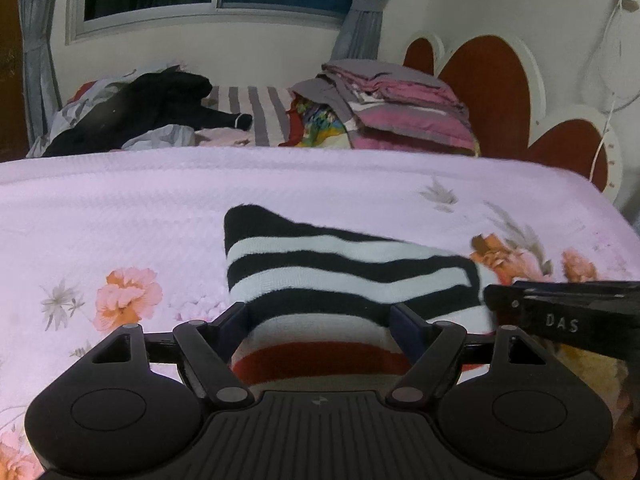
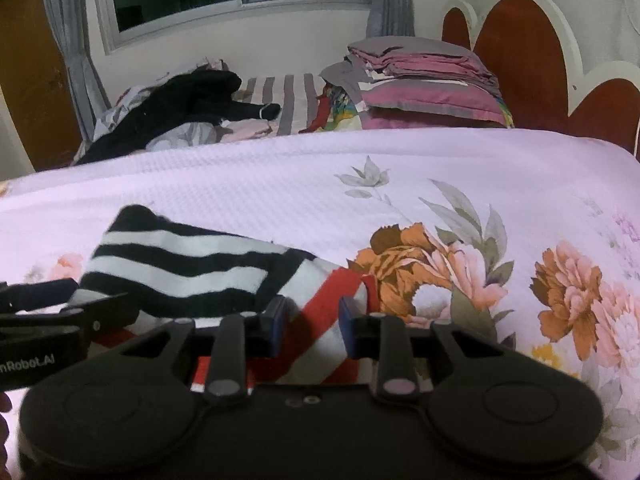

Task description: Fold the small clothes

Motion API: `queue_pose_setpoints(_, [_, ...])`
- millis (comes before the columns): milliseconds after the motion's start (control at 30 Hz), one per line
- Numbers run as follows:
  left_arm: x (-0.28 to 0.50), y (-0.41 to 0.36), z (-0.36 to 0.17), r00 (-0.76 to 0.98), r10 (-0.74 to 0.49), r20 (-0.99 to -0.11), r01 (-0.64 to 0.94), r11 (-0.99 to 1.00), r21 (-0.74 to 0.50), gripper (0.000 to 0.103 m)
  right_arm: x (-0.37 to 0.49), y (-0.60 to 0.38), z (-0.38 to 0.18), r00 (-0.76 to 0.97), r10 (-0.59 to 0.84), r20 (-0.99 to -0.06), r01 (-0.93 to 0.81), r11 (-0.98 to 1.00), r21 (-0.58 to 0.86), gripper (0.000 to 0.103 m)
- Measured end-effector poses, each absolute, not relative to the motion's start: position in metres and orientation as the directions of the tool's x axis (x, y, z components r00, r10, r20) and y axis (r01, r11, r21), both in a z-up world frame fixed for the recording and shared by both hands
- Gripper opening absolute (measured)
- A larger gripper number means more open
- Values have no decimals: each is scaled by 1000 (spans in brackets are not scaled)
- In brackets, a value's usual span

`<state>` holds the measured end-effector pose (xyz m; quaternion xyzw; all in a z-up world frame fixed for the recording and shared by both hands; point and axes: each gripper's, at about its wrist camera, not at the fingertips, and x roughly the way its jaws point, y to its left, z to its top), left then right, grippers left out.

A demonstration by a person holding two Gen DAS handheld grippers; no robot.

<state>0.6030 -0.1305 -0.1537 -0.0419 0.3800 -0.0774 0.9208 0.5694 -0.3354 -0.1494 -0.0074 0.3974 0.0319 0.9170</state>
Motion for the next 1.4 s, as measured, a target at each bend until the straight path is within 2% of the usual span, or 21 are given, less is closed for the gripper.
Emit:
queue_pose_setpoints(100, [607, -130, -162, 693, -160, -703, 102, 987, -124, 77, 575, -335, -159, 681, 8, -732, -60, 997, -44, 29])
queue_pose_setpoints(233, [612, -125, -167, 678, -170, -715, 86, 985, -153, 77, 579, -340, -167, 675, 7, -738, -53, 998, -39, 30])
queue_pose_setpoints(467, [611, -124, -168, 670, -176, -722, 81, 983, -164, 77, 580, -345, -171, 668, 19, -744, -46, 999, -15, 29])
queue_pose_setpoints(700, [593, -112, -156, 662, -215, -718, 108, 975, -192, 77, 568, -359, -152, 664, 73, -744, -40, 997, 62, 32])
queue_pose_setpoints(900, [574, -103, -154, 625, -267, -733, 133, 962, -238, 77, 550, -373, -140, 652, 145, -744, -40, 987, 158, 41])
queue_pose_setpoints(933, [571, -102, -154, 625, -275, -731, 133, 960, -248, 78, 547, -373, -140, 645, 159, -747, -43, 984, 172, 46])
queue_pose_setpoints(967, [567, -100, -155, 626, -277, -729, 131, 959, -252, 81, 545, -373, -142, 633, 174, -754, -47, 981, 187, 54])
queue_pose_setpoints(1033, [562, -99, -157, 609, -280, -742, 128, 958, -256, 92, 538, -375, -147, 612, 202, -765, -51, 975, 217, 62])
queue_pose_setpoints(1400, [556, -100, -170, 563, -344, -752, 142, 936, -322, 92, 521, -374, -159, 573, 217, -790, -38, 970, 239, 64])
